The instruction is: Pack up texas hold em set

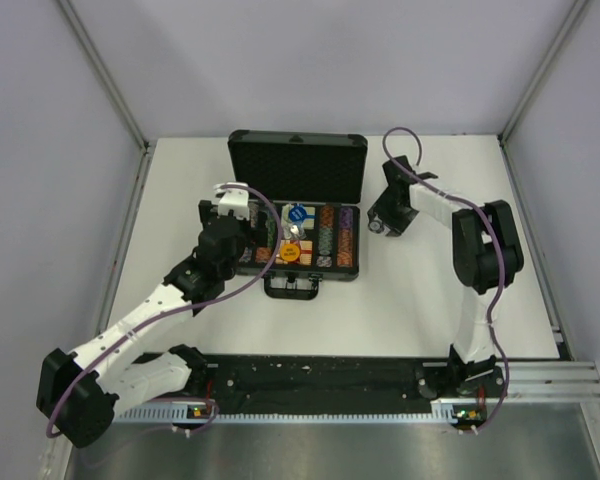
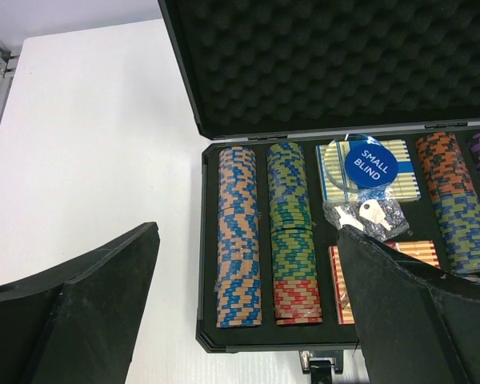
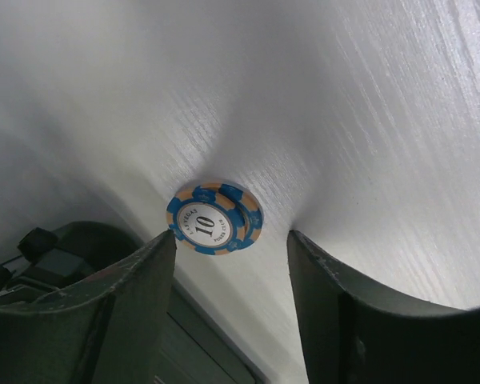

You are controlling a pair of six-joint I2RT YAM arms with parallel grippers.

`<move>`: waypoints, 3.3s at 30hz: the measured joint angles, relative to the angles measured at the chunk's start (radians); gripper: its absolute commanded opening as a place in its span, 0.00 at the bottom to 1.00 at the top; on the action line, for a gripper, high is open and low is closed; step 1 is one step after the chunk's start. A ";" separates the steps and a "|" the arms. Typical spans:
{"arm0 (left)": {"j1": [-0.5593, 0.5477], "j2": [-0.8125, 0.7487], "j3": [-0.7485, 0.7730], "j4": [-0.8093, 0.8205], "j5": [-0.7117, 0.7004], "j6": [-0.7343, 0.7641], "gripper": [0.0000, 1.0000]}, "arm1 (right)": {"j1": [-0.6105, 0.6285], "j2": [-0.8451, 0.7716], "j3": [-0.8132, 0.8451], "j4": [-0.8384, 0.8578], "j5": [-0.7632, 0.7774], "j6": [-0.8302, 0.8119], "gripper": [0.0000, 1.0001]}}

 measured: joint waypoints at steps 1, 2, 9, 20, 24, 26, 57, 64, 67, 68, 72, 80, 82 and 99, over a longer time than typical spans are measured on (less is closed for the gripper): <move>0.000 0.000 0.000 0.000 0.003 0.000 0.99 | 0.001 0.000 0.003 -0.002 0.001 -0.003 0.64; 0.000 0.000 0.000 0.000 0.003 0.000 0.99 | 0.002 0.000 0.008 -0.008 0.005 -0.009 0.65; 0.000 0.000 0.000 0.000 0.013 0.000 0.99 | 0.005 0.022 0.048 -0.062 0.021 -0.037 0.69; 0.000 0.000 0.000 0.000 0.013 0.004 0.99 | 0.010 0.126 0.213 -0.171 0.039 -0.083 0.76; 0.000 0.000 0.000 0.001 0.013 0.005 0.99 | 0.013 0.146 0.244 -0.201 0.043 -0.092 0.76; 0.000 0.000 0.000 0.001 0.012 0.005 0.99 | 0.014 0.158 0.263 -0.221 0.045 -0.093 0.76; 0.000 -0.033 -0.005 0.007 -0.005 0.008 0.99 | 0.031 0.239 0.375 -0.368 0.072 -0.124 0.54; 0.000 -0.047 -0.006 0.007 -0.006 0.008 0.99 | 0.030 0.247 0.381 -0.391 0.056 -0.127 0.35; 0.000 -0.052 -0.006 0.007 -0.006 0.008 0.99 | 0.029 0.247 0.378 -0.391 0.052 -0.128 0.16; 0.000 -0.052 -0.006 0.007 -0.006 0.008 0.99 | 0.028 0.247 0.378 -0.391 0.050 -0.132 0.15; 0.000 -0.052 -0.007 0.007 0.000 0.008 0.99 | 0.027 0.244 0.379 -0.391 0.047 -0.135 0.12; 0.000 -0.050 -0.007 0.007 0.056 0.007 0.99 | 0.028 0.209 0.338 -0.359 0.049 -0.141 0.11; 0.000 -0.046 -0.007 0.008 0.079 0.004 0.99 | 0.029 0.191 0.310 -0.351 0.045 -0.141 0.11; -0.043 0.061 -0.017 0.085 0.342 -0.167 0.99 | 0.033 -0.062 -0.005 -0.365 -0.036 -0.151 0.12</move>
